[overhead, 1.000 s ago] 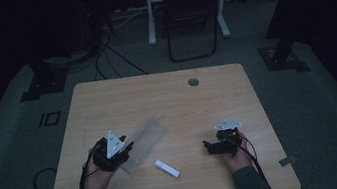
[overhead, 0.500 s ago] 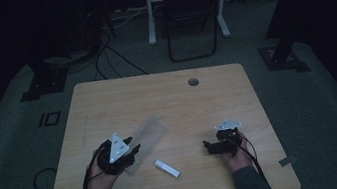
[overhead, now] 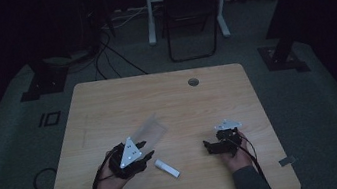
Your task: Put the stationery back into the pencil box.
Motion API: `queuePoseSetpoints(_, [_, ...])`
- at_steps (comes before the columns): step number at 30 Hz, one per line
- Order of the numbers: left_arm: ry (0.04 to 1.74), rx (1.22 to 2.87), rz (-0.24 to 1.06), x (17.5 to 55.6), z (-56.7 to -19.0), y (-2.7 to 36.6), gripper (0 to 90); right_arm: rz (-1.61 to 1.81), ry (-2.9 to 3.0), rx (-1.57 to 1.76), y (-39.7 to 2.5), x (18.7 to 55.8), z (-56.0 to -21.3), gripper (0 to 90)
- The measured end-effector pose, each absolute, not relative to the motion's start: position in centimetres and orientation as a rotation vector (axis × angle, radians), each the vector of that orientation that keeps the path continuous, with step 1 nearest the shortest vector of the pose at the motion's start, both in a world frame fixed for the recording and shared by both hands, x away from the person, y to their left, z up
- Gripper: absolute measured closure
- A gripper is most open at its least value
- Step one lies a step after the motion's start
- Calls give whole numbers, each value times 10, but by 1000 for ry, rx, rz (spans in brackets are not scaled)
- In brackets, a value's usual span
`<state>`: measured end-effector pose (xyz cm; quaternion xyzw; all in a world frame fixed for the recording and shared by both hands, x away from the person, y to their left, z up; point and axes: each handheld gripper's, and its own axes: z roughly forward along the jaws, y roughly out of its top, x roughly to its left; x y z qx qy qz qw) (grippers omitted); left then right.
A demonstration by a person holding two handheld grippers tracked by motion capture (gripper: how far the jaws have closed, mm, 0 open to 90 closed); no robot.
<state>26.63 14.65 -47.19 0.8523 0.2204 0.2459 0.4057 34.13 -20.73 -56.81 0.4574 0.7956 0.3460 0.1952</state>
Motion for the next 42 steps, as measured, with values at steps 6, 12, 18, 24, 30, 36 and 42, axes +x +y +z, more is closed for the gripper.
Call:
queuePoseSetpoints(6, [520, 2143, 573, 267, -476, 139, 551, 970, 2230, 1282, -207, 341, -568, 105])
queuePoseSetpoints(12, [506, 2156, 518, 270, -481, 133, 513, 970, 2230, 1281, -207, 341, -568, 105])
queuePoseSetpoints(18, [525, 2166, 475, 274, -487, 129, 483, 970, 2230, 1282, -207, 341, -568, 105])
queuePoseSetpoints(24, [517, 2175, 445, 276, -493, 125, 476, 970, 2230, 1282, -207, 341, -568, 105])
queuePoseSetpoints(30, [491, 2188, 427, 275, -499, 121, 463, 969, 2230, 1282, -207, 341, -568, 105])
queuePoseSetpoints(36, [473, 2201, 419, 274, -506, 117, 430, 970, 2230, 1282, -207, 341, -568, 105])
queuePoseSetpoints(42, [479, 2223, 404, 274, -513, 113, 384, 970, 2230, 1282, -207, 341, -568, 105])
